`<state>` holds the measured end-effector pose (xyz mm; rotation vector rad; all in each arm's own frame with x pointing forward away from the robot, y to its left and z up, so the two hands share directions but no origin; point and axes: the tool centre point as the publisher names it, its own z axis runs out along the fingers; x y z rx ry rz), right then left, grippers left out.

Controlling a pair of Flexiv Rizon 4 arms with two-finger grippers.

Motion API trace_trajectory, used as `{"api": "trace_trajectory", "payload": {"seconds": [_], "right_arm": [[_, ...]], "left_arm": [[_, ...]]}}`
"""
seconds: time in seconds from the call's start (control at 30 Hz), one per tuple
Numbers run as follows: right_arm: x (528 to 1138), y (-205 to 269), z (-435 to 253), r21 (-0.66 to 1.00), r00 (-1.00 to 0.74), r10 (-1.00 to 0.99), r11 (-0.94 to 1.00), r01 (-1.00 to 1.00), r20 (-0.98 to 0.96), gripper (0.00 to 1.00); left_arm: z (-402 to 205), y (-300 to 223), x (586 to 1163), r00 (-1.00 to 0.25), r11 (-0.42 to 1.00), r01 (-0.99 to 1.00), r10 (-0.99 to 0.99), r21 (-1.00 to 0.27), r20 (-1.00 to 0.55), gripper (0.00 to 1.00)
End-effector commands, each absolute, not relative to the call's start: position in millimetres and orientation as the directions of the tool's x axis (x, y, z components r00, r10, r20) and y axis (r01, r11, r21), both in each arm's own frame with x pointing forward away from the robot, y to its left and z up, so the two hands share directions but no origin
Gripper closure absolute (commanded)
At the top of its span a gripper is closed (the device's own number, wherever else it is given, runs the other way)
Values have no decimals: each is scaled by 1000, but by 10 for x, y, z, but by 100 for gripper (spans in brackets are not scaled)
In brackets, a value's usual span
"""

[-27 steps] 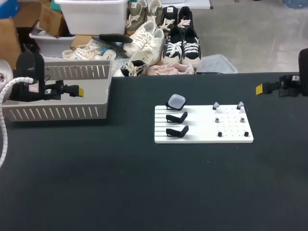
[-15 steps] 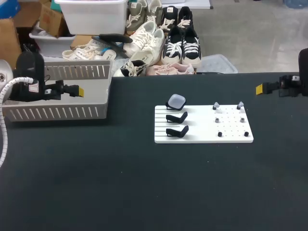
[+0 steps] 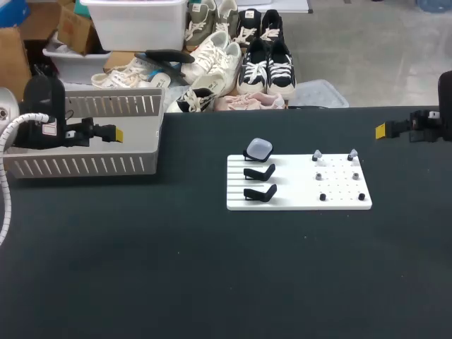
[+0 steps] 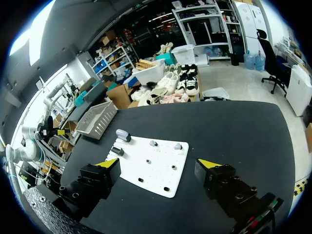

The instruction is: Pick up each earbud case from the left stands, insert the matching earbuds, close the lid, and place the case in the box.

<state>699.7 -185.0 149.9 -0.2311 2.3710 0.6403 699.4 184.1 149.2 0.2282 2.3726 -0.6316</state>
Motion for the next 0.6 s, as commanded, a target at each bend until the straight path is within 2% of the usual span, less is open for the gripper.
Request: {"api": "trace_trajectory", "payload": {"seconds": [0.03, 0.27, 0.4, 0.6], "right_arm": [[7003, -1858, 1498, 387, -766, 0, 863, -325, -643, 0], [7003, -1858, 1498, 387, -766, 0, 863, -325, -643, 0], [7003, -1858, 1498, 387, -766, 0, 863, -325, -643, 0], [7003, -1858, 1498, 387, -766, 0, 863, -325, -643, 0]], "left_arm": [[1500, 1844, 7000, -767, 868, 319, 0, -381, -642, 0], [1500, 1844, 7000, -767, 868, 319, 0, -381, -642, 0], [1554, 1838, 7008, -714, 826, 405, 16, -394, -700, 0], [1682, 1691, 7093, -589, 775, 565, 141, -281, -796, 0]]}}
